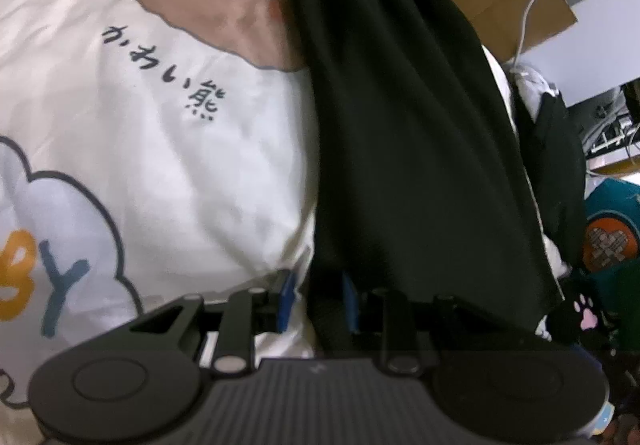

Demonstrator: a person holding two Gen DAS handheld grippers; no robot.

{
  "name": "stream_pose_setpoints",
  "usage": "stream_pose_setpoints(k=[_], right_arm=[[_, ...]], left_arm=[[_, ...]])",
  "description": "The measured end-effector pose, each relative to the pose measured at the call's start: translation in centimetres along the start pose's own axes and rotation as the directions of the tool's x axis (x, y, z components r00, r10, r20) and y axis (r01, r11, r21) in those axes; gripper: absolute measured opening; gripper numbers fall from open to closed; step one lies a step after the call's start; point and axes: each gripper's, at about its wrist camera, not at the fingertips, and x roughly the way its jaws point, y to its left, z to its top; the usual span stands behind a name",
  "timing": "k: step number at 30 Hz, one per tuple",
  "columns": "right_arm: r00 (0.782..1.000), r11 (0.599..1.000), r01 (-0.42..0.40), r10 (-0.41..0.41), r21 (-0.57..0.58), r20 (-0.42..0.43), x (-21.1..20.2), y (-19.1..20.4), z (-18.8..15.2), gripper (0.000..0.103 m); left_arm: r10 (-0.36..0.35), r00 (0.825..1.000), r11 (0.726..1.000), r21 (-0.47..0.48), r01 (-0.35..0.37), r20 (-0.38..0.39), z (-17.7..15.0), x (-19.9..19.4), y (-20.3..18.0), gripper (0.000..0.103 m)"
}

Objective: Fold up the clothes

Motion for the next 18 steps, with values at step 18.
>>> stream_pose_setpoints(k=[18], right_arm=[[1.0, 0.999, 0.028, -0.029, 0.027, 0.006, 0.0, -2.0, 0.3, 0.064]], left_arm=[[-0.037, 0.998, 0.997, -0.065, 0.034, -0.044, -1.5, -2.2, 1.0, 0.015]])
